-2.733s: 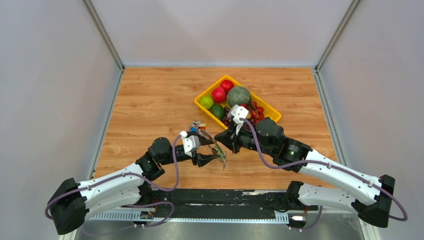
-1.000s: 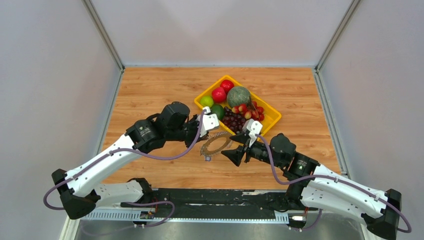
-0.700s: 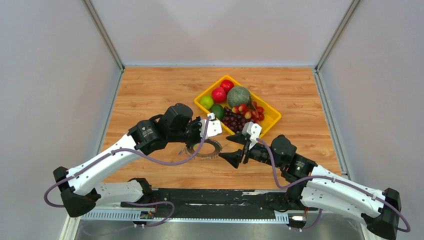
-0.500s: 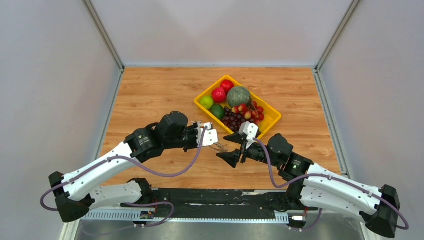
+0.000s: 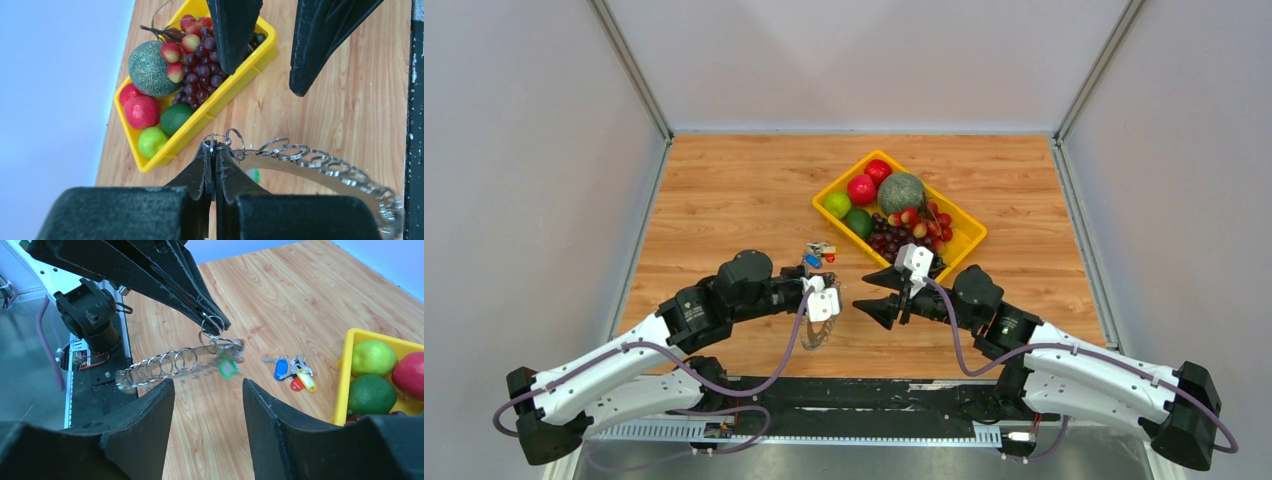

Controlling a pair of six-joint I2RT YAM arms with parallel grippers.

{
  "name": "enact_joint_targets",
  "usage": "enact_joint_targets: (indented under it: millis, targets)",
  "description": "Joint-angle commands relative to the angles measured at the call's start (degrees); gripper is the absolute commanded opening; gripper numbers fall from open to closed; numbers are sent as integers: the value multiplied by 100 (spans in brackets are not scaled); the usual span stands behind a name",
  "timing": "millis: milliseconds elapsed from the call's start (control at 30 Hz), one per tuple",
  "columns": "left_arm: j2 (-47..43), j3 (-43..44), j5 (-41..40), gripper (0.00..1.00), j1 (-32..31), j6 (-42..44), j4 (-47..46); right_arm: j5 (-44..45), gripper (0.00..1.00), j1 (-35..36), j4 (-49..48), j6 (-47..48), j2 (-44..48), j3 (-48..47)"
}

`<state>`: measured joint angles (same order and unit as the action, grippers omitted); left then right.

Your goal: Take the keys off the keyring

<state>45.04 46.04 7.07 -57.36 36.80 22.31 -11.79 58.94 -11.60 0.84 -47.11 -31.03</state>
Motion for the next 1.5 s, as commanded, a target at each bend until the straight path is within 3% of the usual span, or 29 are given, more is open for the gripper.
enact_joint_targets:
  millis: [0, 433, 733, 1100, 1200, 1300, 1467]
  targets:
    - [-150, -65, 288, 0, -19, 232, -695, -249, 55, -23, -454, 108, -84, -148]
    - [-627, -386, 918, 0, -18, 565, -897, -728, 43, -21, -1136, 189, -212, 12]
    - [-746, -443, 1216, 0, -12, 624, -945, -1176, 29, -10, -1144, 294, -561, -199]
    - [-796, -499, 1213, 0, -14, 645, -1000, -1809, 23, -8, -1488, 149, -675, -153]
    - [-800, -507, 1200, 0, -12, 645, -1010, -1944, 15, -13, -1526, 104, -734, -177]
    - [-787, -508, 1209, 0, -14, 651, -1004, -1935, 0, -11, -1379, 48, -846, -303]
    - [-780, -514, 1253, 0, -19, 676, -986, -1675, 0, -9, -1263, -352, -943, -489]
